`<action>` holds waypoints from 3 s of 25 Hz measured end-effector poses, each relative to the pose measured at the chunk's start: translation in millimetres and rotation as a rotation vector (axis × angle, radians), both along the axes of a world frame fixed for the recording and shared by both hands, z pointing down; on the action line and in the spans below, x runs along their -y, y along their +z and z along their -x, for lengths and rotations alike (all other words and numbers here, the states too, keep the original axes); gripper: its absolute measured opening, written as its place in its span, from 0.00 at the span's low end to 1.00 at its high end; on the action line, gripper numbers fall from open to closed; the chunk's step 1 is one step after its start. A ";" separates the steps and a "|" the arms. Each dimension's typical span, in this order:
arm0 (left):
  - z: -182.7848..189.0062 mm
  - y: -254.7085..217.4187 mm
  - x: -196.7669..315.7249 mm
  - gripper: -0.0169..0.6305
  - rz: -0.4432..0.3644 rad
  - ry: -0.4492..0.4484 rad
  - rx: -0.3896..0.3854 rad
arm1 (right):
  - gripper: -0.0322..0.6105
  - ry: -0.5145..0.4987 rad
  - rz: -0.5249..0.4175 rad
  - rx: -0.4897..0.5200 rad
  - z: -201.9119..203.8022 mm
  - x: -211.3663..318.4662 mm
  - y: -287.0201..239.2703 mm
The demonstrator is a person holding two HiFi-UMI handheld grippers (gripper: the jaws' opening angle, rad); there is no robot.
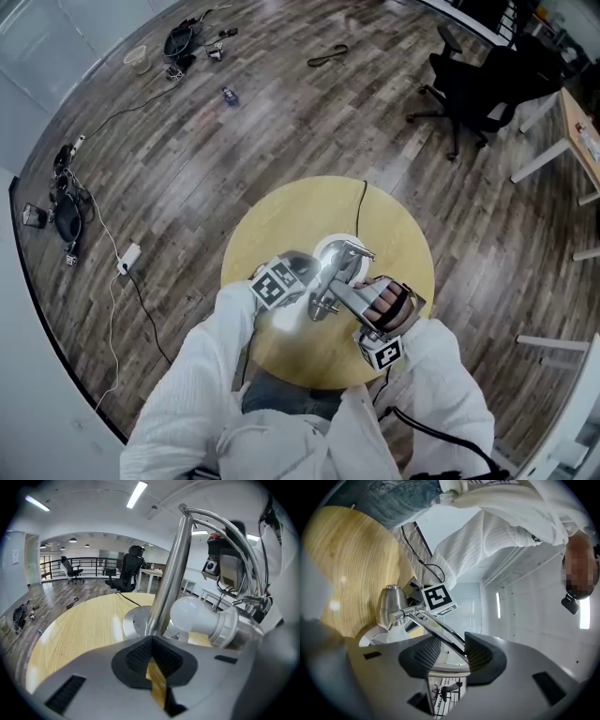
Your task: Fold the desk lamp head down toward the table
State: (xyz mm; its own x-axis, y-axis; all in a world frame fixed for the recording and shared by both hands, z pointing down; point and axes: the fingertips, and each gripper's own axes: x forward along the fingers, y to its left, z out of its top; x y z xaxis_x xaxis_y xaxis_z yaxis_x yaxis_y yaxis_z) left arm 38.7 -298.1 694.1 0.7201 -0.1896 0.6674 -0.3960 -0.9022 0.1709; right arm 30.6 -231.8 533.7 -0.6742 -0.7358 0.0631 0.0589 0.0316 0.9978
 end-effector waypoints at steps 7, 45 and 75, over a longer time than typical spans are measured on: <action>2.5 -0.6 -2.3 0.03 -0.032 0.003 0.016 | 0.31 0.183 0.061 0.043 -4.0 2.7 -2.4; 87.2 -176.6 -116.2 0.03 -0.089 -0.475 -0.405 | 0.07 0.959 0.891 1.483 -80.5 -72.4 17.7; 38.1 -201.8 -361.9 0.03 -0.200 -0.609 -0.405 | 0.07 0.770 0.887 1.385 -122.2 -321.6 -12.2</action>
State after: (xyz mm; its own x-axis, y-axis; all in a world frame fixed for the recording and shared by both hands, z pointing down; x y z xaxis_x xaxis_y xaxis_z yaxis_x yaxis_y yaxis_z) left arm 0.6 63.8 492.3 0.6311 -0.7219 0.2839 -0.7752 -0.5734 0.2651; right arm 152.7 89.9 521.5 -0.1371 -0.9380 0.3183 -0.9902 0.1385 -0.0184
